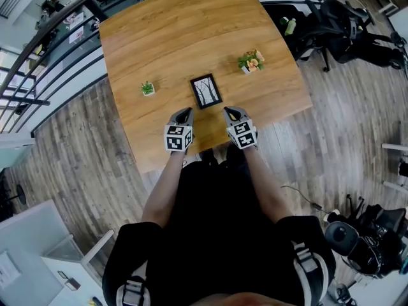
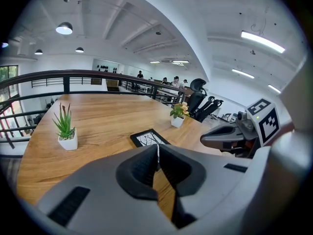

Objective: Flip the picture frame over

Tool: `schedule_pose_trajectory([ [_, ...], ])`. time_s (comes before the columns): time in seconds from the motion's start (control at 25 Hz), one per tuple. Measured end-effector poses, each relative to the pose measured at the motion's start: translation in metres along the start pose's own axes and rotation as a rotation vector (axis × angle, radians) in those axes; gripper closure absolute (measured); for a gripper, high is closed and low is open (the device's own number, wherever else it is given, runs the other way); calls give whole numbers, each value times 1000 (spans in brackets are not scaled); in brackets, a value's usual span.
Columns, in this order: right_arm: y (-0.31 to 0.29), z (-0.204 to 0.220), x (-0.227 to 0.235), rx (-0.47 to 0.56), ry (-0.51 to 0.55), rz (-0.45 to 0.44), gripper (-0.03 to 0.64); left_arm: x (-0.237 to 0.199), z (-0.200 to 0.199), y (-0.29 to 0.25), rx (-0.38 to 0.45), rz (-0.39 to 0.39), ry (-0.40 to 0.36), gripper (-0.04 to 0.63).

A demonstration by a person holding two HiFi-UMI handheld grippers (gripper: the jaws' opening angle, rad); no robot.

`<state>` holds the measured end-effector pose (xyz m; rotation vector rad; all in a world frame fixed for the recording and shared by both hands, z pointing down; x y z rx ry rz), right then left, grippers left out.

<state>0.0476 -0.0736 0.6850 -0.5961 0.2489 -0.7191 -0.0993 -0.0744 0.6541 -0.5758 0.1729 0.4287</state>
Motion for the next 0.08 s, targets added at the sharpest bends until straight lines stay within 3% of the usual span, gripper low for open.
schedule_pose_trajectory([
  [0.08,2,3,-1,-4,-3,3,611,1,2,2,0,1,-1,567],
])
Point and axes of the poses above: the fingertips, and each gripper's own axes: y backward along the fingers, x to its right, z out of its underside, the point moved 1 cm from there along y, backward along the fingers, and after that the axes turned 2 degrees about y, right-handed, at the moved point
